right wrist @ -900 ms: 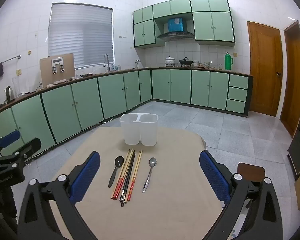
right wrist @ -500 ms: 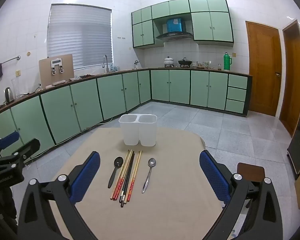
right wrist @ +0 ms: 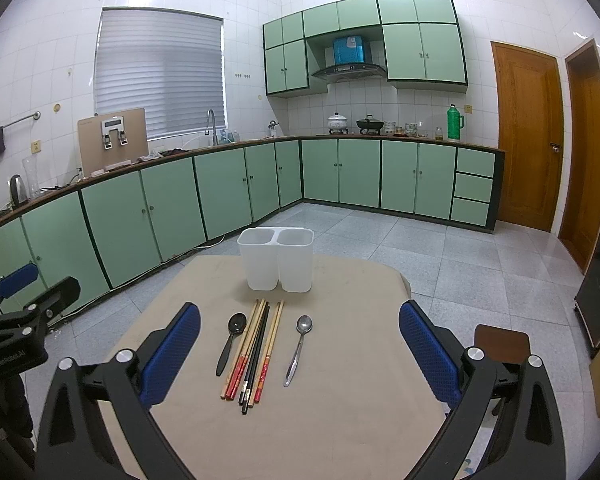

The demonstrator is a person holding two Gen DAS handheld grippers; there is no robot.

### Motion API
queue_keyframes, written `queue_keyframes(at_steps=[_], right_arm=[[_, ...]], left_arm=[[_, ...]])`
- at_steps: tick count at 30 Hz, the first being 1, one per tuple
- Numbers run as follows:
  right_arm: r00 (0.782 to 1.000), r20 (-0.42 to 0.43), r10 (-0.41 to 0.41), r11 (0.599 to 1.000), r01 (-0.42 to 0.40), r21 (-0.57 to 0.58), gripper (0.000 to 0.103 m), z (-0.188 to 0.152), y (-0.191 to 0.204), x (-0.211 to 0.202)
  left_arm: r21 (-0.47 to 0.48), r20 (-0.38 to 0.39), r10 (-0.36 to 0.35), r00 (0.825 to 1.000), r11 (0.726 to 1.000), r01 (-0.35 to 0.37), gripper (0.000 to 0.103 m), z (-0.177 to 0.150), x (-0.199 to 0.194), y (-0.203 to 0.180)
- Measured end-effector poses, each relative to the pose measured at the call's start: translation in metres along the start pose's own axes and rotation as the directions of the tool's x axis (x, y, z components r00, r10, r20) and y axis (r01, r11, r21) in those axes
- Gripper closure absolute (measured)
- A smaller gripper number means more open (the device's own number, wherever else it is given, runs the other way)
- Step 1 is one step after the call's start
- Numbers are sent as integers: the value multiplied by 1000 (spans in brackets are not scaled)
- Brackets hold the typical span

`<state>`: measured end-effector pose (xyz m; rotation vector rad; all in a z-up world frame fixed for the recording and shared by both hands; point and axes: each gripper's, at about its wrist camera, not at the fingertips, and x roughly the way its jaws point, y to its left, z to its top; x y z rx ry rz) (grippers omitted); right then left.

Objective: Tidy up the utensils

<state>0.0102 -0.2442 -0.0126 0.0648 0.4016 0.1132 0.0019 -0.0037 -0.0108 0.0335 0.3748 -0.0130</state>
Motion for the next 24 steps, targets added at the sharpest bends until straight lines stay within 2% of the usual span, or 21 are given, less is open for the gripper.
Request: queue_keyframes(at_steps=[24], right_arm=[[1000, -1, -1, 1000, 1, 0, 6, 1, 0, -1]], left_arm=[[-3, -2, 5, 1000, 1000, -5, 5, 2, -1, 9]])
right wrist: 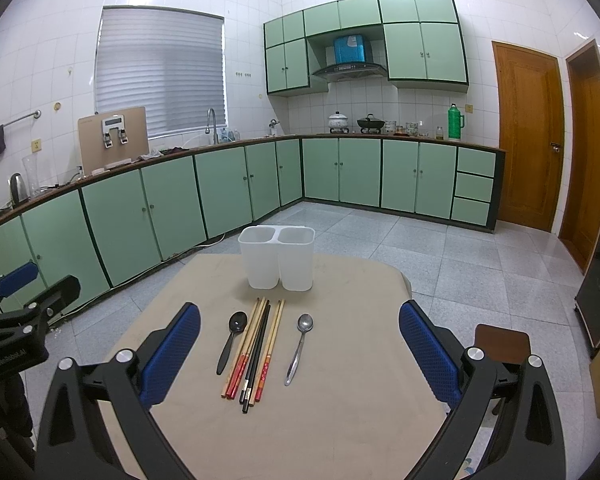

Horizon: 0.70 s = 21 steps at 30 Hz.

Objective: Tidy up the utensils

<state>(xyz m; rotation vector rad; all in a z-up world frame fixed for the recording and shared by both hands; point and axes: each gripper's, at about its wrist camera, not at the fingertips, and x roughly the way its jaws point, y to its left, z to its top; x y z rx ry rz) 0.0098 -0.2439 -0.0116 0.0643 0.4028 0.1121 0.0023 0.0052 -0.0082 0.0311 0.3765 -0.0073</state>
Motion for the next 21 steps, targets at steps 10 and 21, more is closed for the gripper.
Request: queue_keyframes(at_steps=[10, 21], right_arm=[[1000, 0, 1, 1000, -1, 0, 6, 0, 0, 0], [1000, -1, 1, 1000, -1, -1, 6, -1, -1, -1]], left_arm=[[0, 0, 0, 1000, 1000, 0, 5, -1, 1, 0], [1, -3, 0, 1000, 1000, 0, 5, -1, 1, 0]])
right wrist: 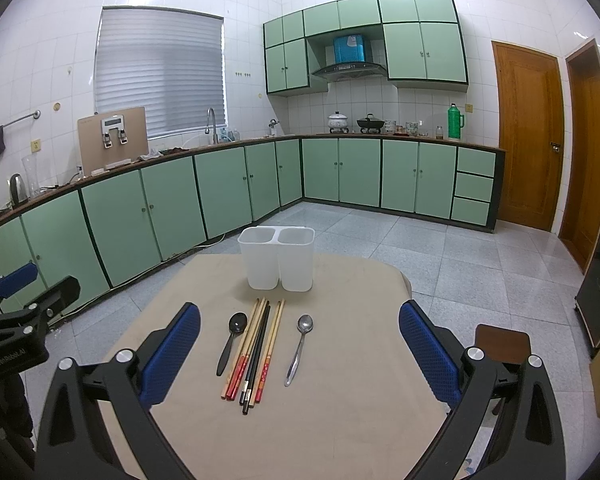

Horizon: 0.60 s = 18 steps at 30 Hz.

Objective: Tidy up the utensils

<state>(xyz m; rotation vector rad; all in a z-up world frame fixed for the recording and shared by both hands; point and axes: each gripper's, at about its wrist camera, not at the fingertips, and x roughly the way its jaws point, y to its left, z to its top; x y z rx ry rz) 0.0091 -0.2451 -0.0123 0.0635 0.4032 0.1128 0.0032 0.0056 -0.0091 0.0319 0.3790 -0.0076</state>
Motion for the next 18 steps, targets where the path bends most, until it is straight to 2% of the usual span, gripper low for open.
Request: queue_keyframes(at_steps=[13, 18], right_arm=[[1000, -4, 1, 1000, -1, 2, 6, -2, -2, 1], [1000, -14, 1, 1000, -1, 2, 6, -2, -2, 14]], left_arm=[[1, -6, 0, 1000, 1000, 0, 5, -2, 4, 4], [3, -17, 4, 1000, 1000, -4, 5, -6, 13, 10]])
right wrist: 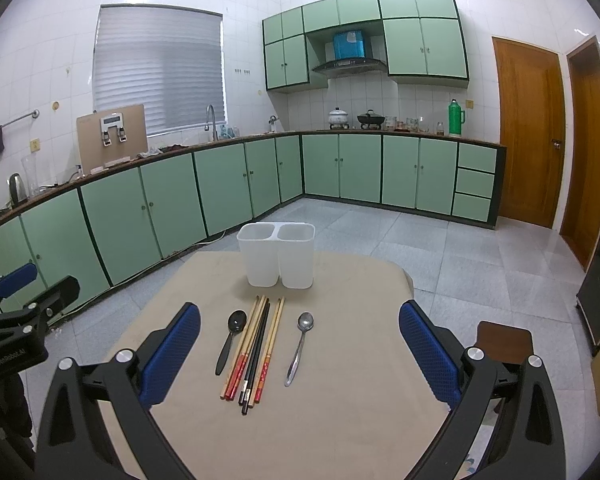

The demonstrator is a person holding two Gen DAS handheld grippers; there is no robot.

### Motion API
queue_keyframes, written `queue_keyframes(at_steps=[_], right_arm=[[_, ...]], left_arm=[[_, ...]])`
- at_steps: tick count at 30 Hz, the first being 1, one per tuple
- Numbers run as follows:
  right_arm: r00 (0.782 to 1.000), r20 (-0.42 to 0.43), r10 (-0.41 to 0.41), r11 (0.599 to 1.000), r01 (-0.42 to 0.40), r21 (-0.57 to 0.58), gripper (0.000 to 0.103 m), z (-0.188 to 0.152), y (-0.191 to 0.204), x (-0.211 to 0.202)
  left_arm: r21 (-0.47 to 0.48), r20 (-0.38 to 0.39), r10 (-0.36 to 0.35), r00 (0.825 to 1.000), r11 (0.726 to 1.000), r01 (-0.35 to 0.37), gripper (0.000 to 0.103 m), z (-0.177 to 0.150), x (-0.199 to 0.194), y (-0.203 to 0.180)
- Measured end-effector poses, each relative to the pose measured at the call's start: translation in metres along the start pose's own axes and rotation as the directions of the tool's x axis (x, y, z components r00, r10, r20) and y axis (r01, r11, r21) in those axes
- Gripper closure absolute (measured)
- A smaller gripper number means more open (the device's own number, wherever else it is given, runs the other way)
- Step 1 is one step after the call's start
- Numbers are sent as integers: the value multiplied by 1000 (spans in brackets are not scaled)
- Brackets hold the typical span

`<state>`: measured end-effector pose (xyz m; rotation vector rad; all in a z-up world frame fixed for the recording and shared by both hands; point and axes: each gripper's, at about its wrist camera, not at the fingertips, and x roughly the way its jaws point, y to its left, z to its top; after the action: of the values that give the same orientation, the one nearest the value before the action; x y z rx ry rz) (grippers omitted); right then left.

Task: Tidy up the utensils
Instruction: 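Grasp the silver spoon with the right tool while the left tool approaches the black spoon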

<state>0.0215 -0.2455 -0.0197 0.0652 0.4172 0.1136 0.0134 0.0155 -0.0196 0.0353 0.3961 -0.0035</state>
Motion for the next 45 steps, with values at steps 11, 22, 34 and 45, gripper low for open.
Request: queue_keyframes(at_steps=[11, 22, 34, 45], right_arm=[[997, -79, -23, 1000, 22, -11, 6, -1, 0, 39], [946, -324, 20, 999, -7, 42, 10, -19, -16, 176], [864, -503, 25, 999, -3, 44, 36, -44, -22, 281], [838, -546, 21, 999, 7, 49, 55, -54, -19, 311]], left_arm=[[13, -57, 24, 998, 1000, -24, 5, 1, 36, 5], [42, -282, 36, 959, 999, -25, 5, -18, 158, 14], [28, -435, -13, 900, 999, 28, 5, -43, 246, 4], [32, -479, -51, 876, 997, 75, 5, -52, 275, -11]])
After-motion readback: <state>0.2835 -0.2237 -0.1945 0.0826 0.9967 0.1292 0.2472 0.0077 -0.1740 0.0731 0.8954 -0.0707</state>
